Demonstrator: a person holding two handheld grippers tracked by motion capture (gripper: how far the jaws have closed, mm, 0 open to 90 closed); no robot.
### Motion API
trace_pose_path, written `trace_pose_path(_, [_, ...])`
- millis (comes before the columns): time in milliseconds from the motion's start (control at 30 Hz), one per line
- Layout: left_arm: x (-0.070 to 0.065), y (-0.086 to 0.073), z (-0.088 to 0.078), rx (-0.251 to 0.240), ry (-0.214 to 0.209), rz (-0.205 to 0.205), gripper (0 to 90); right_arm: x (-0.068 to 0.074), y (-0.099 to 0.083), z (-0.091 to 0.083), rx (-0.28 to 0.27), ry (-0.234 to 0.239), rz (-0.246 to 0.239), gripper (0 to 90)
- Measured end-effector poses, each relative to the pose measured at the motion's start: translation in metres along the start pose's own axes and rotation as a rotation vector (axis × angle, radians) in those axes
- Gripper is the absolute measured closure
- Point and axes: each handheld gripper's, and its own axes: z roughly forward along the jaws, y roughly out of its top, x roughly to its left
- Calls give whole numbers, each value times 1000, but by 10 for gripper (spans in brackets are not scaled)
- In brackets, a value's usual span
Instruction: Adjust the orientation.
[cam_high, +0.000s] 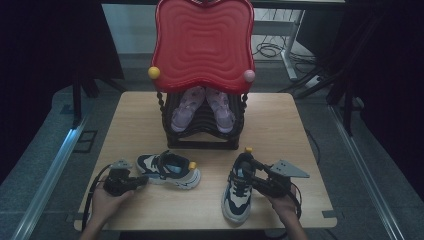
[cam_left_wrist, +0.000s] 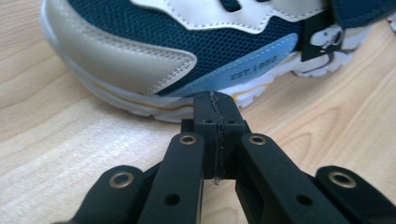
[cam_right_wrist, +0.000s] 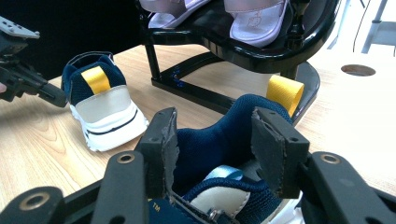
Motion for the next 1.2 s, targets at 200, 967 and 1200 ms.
trace_pose_path(200, [9, 2, 0, -14, 14, -24, 893, 0, 1, -1, -4, -1, -1, 510])
trace_pose_path(967, [1, -13, -14, -11, 32, -18, 456, 30, 25, 14, 10, 74, -17, 553])
trace_pose_path(1200, [6, -17, -25, -37, 24, -62, 434, 44, 38, 32, 43, 121, 4, 797])
